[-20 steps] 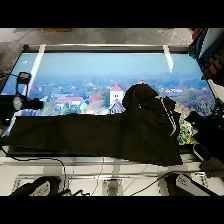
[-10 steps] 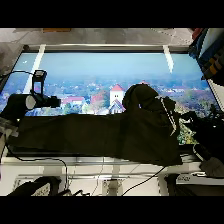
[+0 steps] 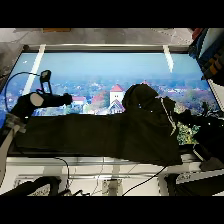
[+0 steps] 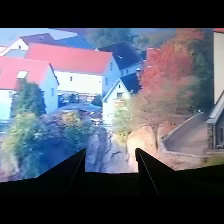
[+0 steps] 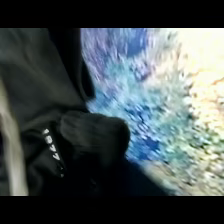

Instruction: Fold the clothes and pants, and hang the long-sleeved shirts on hangers.

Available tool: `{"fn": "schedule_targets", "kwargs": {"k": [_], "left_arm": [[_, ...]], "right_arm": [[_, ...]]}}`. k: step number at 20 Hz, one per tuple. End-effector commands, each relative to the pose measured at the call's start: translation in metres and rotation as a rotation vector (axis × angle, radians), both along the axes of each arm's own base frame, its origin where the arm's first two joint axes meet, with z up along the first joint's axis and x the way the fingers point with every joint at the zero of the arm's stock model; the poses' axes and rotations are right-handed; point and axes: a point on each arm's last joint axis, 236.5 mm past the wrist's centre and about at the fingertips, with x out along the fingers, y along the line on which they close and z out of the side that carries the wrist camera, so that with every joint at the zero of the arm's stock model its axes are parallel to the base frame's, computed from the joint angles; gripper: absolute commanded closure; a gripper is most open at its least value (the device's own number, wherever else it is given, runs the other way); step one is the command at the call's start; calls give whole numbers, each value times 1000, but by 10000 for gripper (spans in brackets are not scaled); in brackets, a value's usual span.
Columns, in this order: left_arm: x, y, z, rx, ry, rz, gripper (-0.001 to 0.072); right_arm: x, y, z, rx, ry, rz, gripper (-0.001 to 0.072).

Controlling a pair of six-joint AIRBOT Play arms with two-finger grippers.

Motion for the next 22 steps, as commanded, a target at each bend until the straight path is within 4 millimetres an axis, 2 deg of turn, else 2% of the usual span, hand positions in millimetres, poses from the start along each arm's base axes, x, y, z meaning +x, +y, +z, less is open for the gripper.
{"fn": "schedule_targets", "kwargs": {"k": [1, 4, 6, 9, 10, 11, 12, 13, 17, 22], "left_arm": [[11, -49, -8, -63, -38, -40, 330], [28, -93, 11, -79, -159, -92, 330], [34, -129, 16, -89, -153, -163, 330], [39, -193, 15, -156, -79, -263, 330], [41, -213, 13, -189, -54, -285, 253], [45, -232, 8, -217, -34, -303, 50], [48, -249, 3, -255, -17, -308, -13], [51, -265, -2, -293, 2, -310, -13], [59, -301, -36, -304, 33, -341, -8], [70, -323, -72, -299, 51, -358, 7]], "right_arm": [[4, 17, 6, 11, -65, 90, 679], [-2, 25, 13, 40, -71, 129, 679], [-8, 30, 21, 44, -74, 166, 679], [-18, 29, 31, -9, -71, 220, 679], [-21, 29, 35, -30, -73, 237, 680], [-23, 29, 40, -43, -76, 252, 679], [-25, 29, 43, -53, -78, 263, 679], [-26, 29, 46, -60, -82, 267, 679], [-26, 30, 47, -60, -85, 268, 679], [-29, 34, 50, -41, -83, 283, 679]]}}
